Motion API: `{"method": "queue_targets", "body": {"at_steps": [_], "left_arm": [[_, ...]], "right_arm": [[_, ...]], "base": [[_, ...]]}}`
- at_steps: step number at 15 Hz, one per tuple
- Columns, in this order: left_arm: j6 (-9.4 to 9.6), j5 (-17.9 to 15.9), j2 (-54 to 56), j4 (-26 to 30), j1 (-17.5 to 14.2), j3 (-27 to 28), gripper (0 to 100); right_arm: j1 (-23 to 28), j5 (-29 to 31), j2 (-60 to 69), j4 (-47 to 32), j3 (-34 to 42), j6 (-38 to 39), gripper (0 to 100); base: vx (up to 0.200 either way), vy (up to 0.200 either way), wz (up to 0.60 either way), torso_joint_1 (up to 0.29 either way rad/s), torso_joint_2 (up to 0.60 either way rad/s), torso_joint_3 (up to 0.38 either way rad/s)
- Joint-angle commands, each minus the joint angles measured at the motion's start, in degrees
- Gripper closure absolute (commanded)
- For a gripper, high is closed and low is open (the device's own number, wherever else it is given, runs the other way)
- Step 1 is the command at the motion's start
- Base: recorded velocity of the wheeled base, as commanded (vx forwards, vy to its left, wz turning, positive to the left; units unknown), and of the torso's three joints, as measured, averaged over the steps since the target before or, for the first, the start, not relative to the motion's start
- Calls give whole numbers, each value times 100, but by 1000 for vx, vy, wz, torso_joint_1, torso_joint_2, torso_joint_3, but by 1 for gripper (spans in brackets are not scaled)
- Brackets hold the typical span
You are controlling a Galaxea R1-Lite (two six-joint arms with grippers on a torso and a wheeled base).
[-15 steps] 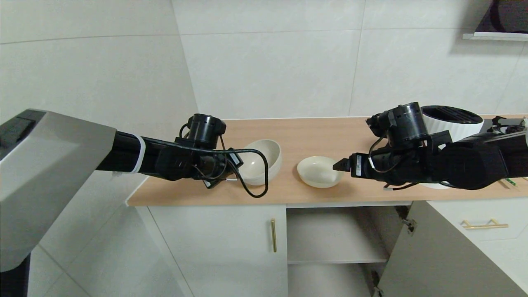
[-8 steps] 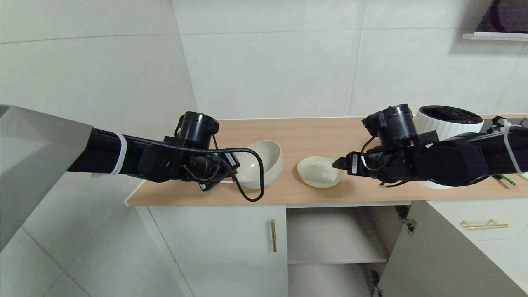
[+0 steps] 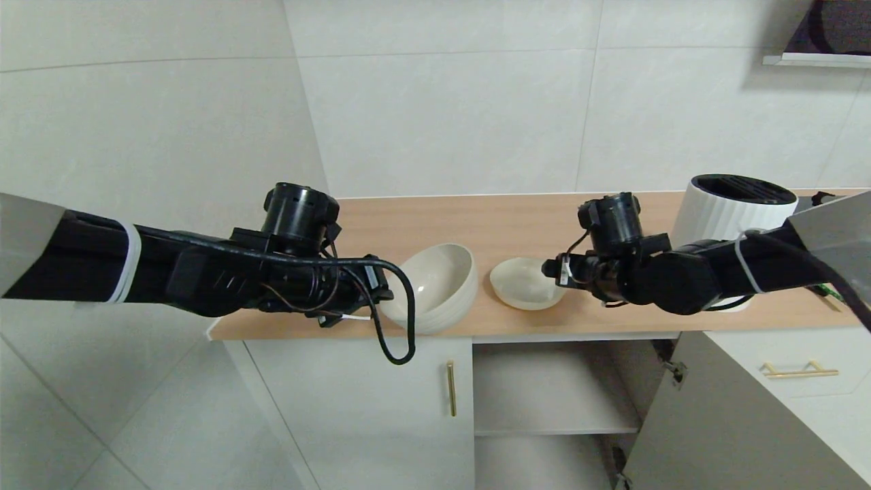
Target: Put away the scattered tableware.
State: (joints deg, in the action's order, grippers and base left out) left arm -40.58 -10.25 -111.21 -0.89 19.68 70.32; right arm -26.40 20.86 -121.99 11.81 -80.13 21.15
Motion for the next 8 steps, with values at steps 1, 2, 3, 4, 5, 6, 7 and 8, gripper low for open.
{"method": "queue_targets", "body": {"at_steps": [1, 2, 3, 4, 5, 6, 7, 8], "left_arm": [[6, -3, 118, 1, 1, -62, 100], [6, -3, 118, 1, 1, -62, 100], [6, -3, 109, 1, 1, -62, 100], [6, -3, 100, 1, 1, -62, 100], [6, -12, 109, 1, 1, -62, 100], [6, -12, 109, 1, 1, -62, 100], [6, -12, 109, 10, 1, -62, 100], [6, -12, 109, 1, 1, -62, 100]], "right_arm": [[4, 41, -387, 120, -38, -6, 0], [4, 50, -457, 181, -64, 3, 0], [13, 103, -589, 278, -187, 12, 0], [21, 164, -633, 287, -205, 38, 0], [30, 164, -642, 287, -231, 56, 0], [39, 173, -642, 287, -240, 56, 0], [39, 173, -642, 287, -240, 56, 0], [39, 173, -642, 287, -240, 65, 0]], "base": [[0, 0, 0, 0, 0, 0], [0, 0, 0, 0, 0, 0], [0, 0, 0, 0, 0, 0], [0, 0, 0, 0, 0, 0], [0, 0, 0, 0, 0, 0], [0, 0, 0, 0, 0, 0], [0, 0, 0, 0, 0, 0], [0, 0, 0, 0, 0, 0]]}}
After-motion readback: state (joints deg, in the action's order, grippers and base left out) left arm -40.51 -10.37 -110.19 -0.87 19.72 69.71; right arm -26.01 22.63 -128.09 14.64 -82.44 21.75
